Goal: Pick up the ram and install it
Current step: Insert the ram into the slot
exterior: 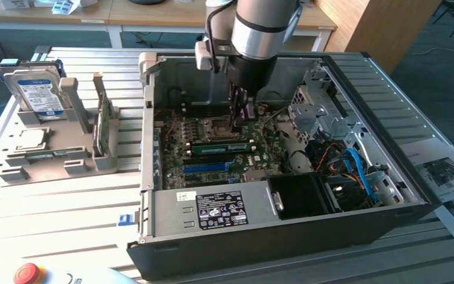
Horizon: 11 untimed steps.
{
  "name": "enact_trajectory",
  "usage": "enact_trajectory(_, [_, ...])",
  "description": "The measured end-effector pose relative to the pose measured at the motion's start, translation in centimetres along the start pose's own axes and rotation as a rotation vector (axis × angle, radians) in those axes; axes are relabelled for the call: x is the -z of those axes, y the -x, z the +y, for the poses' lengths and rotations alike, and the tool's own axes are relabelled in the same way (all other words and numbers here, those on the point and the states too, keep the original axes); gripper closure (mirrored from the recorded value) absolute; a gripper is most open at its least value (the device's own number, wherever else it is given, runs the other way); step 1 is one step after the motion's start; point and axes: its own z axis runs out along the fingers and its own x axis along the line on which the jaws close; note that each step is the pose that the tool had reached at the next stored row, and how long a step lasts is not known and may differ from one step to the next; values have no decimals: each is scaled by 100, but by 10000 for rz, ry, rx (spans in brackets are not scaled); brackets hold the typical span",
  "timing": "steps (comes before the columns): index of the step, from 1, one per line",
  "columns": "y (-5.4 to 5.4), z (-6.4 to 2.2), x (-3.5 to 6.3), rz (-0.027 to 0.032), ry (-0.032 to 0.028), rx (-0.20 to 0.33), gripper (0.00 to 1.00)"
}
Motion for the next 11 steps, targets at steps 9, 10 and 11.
enact_trajectory(9, [2,5,150,23,1,0,75])
enact_trajectory(10, [2,5,164,28,0,-1,75])
enact_trajectory(11, [2,6,180,34,0,0,75])
